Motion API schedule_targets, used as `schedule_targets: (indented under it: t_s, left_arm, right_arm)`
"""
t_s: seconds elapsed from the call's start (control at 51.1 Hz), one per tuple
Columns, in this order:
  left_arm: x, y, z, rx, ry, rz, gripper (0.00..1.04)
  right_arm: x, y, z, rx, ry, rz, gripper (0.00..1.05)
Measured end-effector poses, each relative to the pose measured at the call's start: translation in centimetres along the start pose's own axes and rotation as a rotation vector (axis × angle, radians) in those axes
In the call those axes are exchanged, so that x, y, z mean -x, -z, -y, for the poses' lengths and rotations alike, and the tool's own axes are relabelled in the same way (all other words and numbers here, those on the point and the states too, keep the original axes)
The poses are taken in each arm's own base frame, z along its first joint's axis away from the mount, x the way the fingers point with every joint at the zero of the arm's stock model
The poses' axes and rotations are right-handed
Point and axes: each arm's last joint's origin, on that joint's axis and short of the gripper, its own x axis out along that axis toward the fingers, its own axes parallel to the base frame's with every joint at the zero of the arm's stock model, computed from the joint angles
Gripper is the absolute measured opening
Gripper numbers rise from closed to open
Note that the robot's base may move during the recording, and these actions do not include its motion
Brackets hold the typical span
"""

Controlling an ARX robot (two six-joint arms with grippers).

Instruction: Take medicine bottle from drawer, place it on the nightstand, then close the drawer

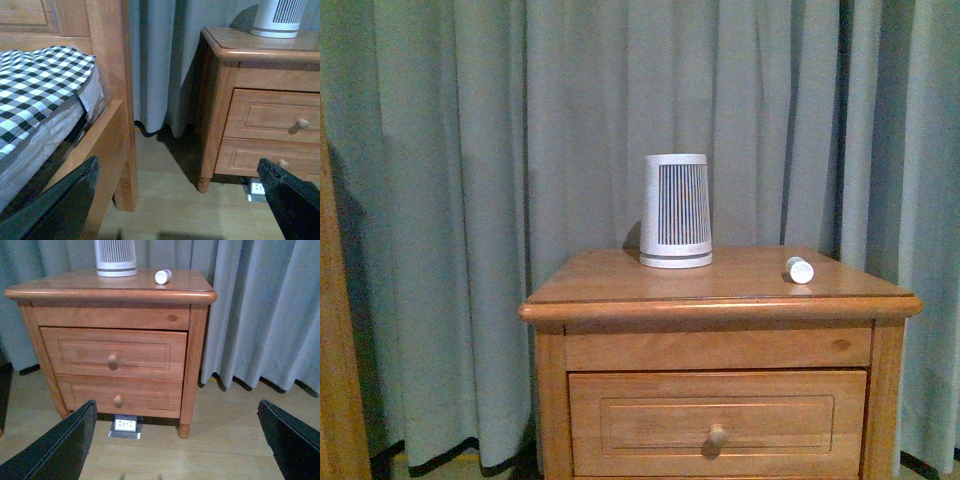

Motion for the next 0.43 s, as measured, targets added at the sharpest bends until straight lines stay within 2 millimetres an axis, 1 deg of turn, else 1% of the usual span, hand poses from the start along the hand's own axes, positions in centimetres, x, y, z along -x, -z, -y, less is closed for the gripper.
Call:
schedule_targets:
  t_s: [0.43]
  left_arm:
    - [0.0, 0.0, 0.0, 0.0, 0.0, 0.0, 0.98]
  right_arm:
    - [0.0, 0.0, 0.0, 0.0, 0.0, 0.0, 0.98]
